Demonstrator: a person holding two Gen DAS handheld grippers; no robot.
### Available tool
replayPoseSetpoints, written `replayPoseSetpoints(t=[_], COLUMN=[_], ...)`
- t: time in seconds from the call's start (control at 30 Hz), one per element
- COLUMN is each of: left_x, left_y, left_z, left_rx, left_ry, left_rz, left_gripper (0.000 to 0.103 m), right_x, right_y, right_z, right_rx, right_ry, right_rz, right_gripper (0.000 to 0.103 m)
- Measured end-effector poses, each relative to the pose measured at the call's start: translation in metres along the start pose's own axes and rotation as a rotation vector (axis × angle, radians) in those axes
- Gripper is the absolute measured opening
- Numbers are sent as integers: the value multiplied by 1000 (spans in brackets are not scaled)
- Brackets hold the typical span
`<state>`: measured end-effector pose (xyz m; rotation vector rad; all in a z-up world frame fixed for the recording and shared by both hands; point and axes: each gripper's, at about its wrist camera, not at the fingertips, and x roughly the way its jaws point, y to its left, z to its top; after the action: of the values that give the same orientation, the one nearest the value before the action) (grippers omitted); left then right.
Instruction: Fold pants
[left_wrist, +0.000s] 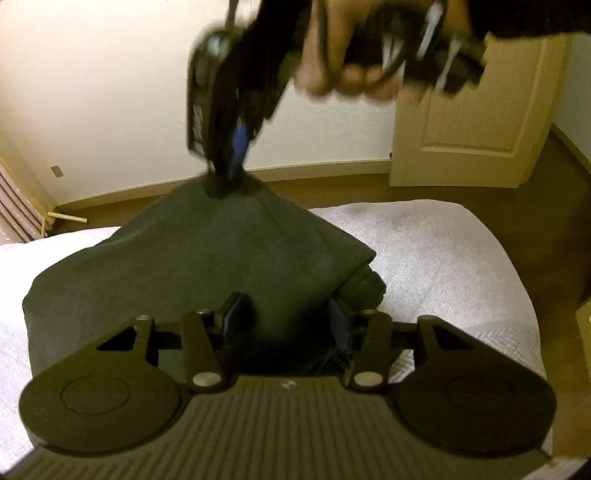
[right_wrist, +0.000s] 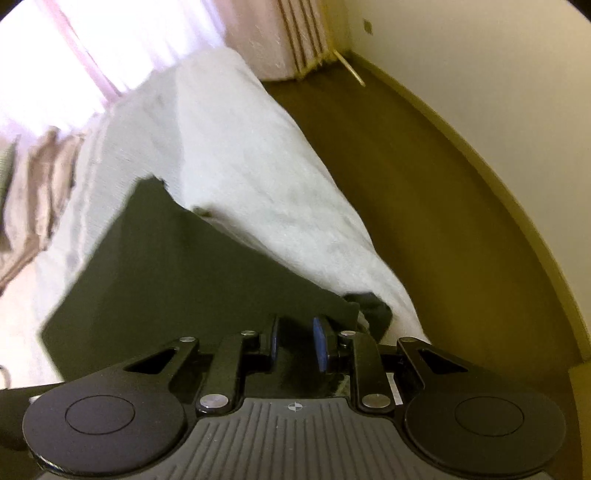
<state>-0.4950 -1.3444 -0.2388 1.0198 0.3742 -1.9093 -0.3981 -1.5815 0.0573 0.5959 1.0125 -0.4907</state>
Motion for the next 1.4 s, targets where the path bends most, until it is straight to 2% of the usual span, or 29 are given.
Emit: replayPoseSetpoints(t=[0.07,0.13,0.27,0.37,0.43,0.5,0.6,0.73,0.83,0.93,0.97,1.17,1.4], left_x=[1,2,1,-4,-7,-7,-4,-14,-33,-57,-67,-119,-176], left_y=[0,2,3,2,3,2,-3,-2,7,14,16,25,25], left_z=[1,3,3,-1,-3,-5,-8,-6,-6,-10,-14,-34,-64], left_rx=[-9,-23,-25,-32,-33,-27,-14,-34,-74,-117,-137,-327,-522], left_ry=[-4,-1,16,15,13,12,27,23,21,6,3,18,27], left_rz=[0,-7,-21,-28,-30,-33,-41,-27,-18,-6,1,49,125], left_gripper=[43,44,45,45,45,45,45,45,43,40,40,42,77], right_x=[19,22,-9,-40,-44,-29,-5,-16,-29,-48,-53,-86,-127], right_y=[-8,-12,-9,7,14,16,7,1,7,14,17,46,93], right_z=[-6,-8,-8,-25,-44,-66,-88,-84,-80,-83,-86,-119,-171], right_rx=[29,58,63,14,11,20,70,89,101,114,121,192,324], right_ry=[6,-9,-41,-60,-22,36,43,32,-11,-54,-66,-119,-198], right_rz=[-10,-5,26,21,41,47,41,62,67,57,54,56,17], right_gripper=[18,18,18,19,19,19,18,19,20,30,37,57,67])
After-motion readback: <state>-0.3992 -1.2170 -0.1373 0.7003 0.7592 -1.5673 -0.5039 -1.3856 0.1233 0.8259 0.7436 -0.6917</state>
